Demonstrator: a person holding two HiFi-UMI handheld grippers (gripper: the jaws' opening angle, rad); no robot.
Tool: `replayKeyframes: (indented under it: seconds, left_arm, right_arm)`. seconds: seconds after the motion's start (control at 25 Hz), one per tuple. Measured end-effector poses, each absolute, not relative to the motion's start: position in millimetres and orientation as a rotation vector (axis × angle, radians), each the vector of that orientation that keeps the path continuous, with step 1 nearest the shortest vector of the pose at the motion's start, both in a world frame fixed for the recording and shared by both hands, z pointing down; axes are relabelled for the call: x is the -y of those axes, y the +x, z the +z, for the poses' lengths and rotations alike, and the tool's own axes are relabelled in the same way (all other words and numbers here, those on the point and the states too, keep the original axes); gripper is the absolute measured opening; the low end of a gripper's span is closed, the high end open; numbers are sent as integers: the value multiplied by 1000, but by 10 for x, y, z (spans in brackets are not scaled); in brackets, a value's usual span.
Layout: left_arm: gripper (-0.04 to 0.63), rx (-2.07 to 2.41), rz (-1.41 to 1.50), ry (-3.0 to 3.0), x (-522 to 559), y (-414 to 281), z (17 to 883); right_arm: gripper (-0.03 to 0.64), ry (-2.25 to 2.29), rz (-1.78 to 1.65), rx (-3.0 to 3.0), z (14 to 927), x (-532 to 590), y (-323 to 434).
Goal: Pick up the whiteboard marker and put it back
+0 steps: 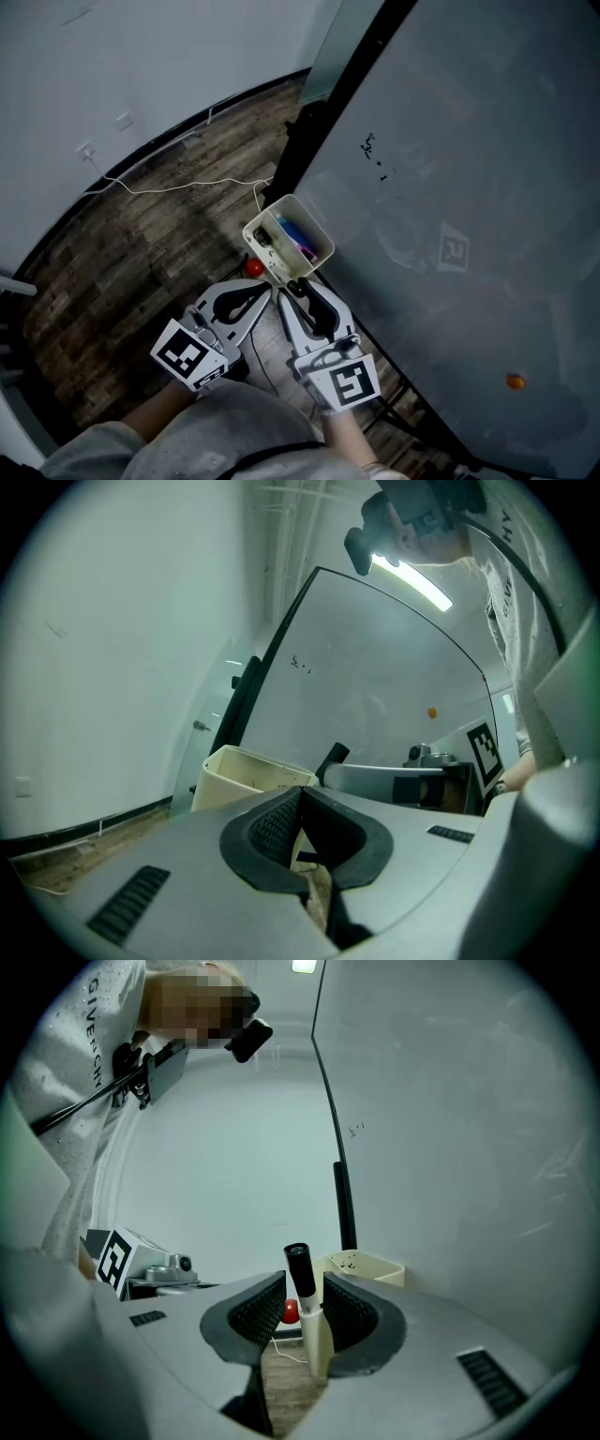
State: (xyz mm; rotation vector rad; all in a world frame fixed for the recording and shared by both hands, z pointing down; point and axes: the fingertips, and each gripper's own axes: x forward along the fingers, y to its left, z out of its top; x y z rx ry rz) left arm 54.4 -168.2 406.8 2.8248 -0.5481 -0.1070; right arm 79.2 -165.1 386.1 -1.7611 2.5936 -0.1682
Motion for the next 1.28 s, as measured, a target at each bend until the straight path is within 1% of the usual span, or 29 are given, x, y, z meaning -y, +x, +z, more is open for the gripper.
replayKeyframes:
  seconds: [0.32, 0.68, 0.96, 1.28]
  left_arm:
    - [15, 539, -98, 2806, 1698, 542, 4154]
    - [15, 547, -93, 2781, 1699, 538, 4247]
    - [15, 560, -97, 2775, 1707, 513, 4247]
    - [15, 566, -115, 2785, 1735, 526, 4197]
  right_arm:
    - [124, -1766, -184, -2614, 3904, 1689, 765]
    - [109, -1768, -186, -2614, 3939, 1708, 772]
    - [78, -1793, -170, -2610, 3942, 1715, 802]
    - [75, -1788, -141, -2616, 3879, 1703, 808]
